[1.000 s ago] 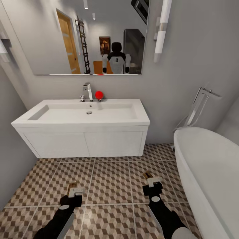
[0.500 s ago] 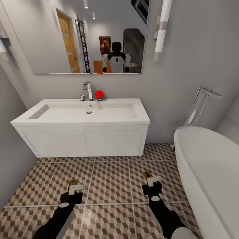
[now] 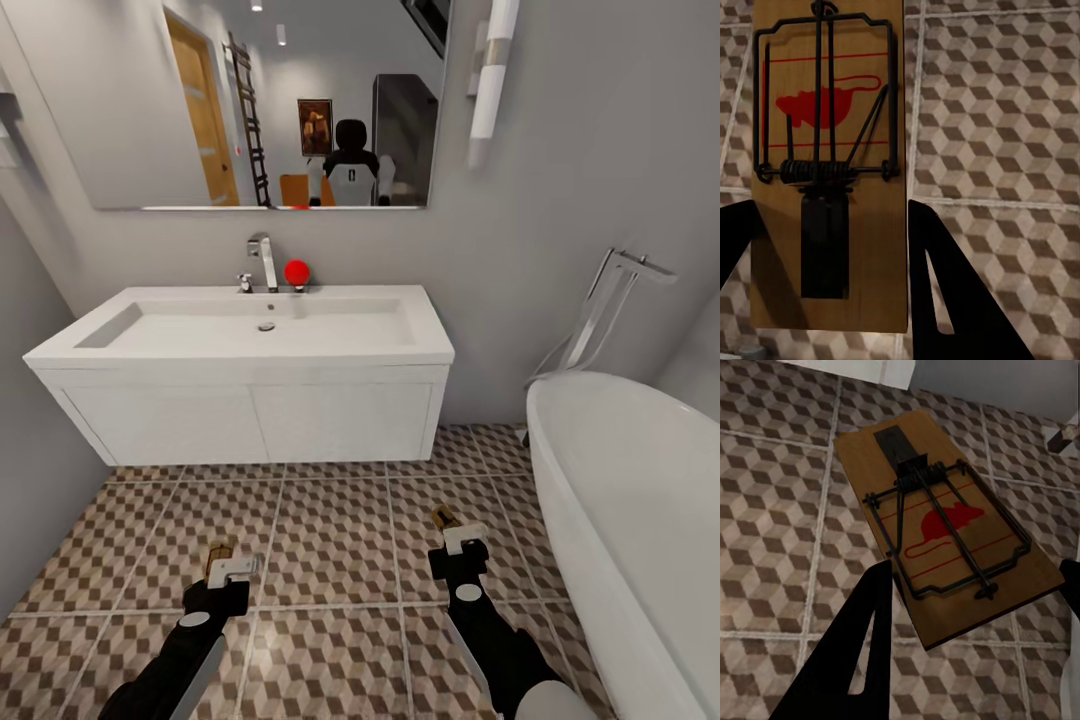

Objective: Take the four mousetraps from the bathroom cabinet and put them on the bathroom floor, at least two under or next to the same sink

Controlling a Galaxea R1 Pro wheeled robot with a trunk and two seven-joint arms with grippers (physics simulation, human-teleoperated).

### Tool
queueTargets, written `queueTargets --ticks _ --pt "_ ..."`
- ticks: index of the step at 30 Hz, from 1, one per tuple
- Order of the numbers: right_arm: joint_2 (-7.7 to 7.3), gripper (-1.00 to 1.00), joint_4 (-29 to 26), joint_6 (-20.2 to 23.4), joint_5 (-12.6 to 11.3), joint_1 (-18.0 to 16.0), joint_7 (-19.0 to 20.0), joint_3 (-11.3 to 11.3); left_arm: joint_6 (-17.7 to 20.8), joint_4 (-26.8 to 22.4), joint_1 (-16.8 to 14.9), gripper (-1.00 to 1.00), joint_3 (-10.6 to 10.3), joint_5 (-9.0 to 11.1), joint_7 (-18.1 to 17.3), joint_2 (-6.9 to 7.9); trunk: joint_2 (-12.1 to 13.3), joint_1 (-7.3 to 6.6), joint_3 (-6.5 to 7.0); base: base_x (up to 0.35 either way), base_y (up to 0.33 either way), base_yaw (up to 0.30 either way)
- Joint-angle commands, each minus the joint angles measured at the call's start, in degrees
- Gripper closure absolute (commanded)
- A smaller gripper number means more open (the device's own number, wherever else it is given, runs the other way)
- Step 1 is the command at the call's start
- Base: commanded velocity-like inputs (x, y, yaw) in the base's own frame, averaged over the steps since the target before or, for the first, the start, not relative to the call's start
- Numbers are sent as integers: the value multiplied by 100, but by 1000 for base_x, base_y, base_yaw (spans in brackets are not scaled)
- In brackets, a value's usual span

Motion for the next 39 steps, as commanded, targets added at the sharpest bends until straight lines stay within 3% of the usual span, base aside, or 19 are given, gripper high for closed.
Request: queueTargets --ticks 1,6,13,19,23,27,30,39 --pt "-3 100 -58 34 45 -3 -19 14 26 -6 -4 100 -30 42 52 9 -44 22 -33 0 0 0" --pt "-49 100 -551 60 61 -3 -20 14 20 37 -4 100 -32 42 51 0 -245 132 -168 0 0 0" --pt "-124 100 -665 68 45 -3 16 14 19 58 -4 100 -32 42 51 0 -525 286 -357 0 0 0" --pt "-151 100 -672 62 39 -3 433 -10 19 59 -4 100 -32 42 51 0 -766 417 -520 0 0 -2" --pt "-215 100 -681 61 40 -3 827 -232 19 60 -4 100 -32 42 51 0 -927 505 -625 0 0 -51" --pt "-297 100 -793 67 46 -3 1378 -684 19 61 -4 100 -32 42 51 0 -1087 593 -729 0 0 -73" --pt "-351 100 -848 75 48 -3 1627 -885 19 68 -4 100 -32 42 51 0 -1207 659 -807 0 0 -77" --pt "-397 100 -874 57 61 -3 1772 -965 19 77 -4 100 -32 42 51 0 -1568 857 -1034 0 0 -54"
